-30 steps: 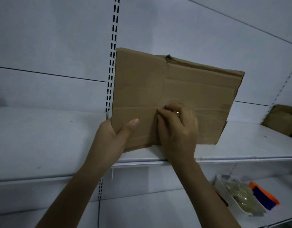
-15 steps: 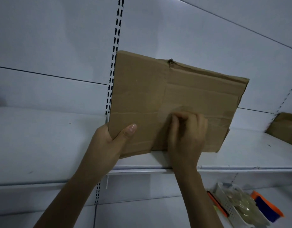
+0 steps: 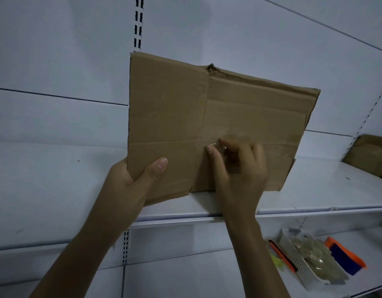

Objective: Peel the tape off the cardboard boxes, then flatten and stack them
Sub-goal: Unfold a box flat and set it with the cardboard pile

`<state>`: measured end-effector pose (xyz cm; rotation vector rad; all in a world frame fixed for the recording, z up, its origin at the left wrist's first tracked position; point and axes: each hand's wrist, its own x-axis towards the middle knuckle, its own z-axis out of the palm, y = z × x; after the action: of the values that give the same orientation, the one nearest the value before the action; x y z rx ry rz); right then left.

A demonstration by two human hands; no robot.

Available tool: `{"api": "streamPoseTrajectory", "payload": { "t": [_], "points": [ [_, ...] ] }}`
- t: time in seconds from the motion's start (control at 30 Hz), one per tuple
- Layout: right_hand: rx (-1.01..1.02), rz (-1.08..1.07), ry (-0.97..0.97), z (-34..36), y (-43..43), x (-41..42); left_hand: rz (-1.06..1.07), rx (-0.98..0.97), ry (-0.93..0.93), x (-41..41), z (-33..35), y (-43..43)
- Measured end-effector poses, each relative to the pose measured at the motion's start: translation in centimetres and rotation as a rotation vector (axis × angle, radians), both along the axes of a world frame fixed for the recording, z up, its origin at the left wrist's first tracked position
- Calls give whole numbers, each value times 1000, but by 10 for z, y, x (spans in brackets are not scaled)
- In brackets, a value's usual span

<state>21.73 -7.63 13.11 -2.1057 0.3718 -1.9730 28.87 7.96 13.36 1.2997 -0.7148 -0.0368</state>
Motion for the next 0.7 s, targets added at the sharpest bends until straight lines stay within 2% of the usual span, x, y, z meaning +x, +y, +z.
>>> {"api": "streamPoseTrajectory", "payload": {
  "t": [0.27,0.47,0.7],
  "points": [
    [-174,-260,20,-4,8,3,-17,-18,7,2,0,2],
    [-155,-293,51,-1,9,5,-54,-19,-21,0,1,3],
    [-278,-336,-4,-5,6,7,-69,-14,-39,1,-1,3]
  ]
}}
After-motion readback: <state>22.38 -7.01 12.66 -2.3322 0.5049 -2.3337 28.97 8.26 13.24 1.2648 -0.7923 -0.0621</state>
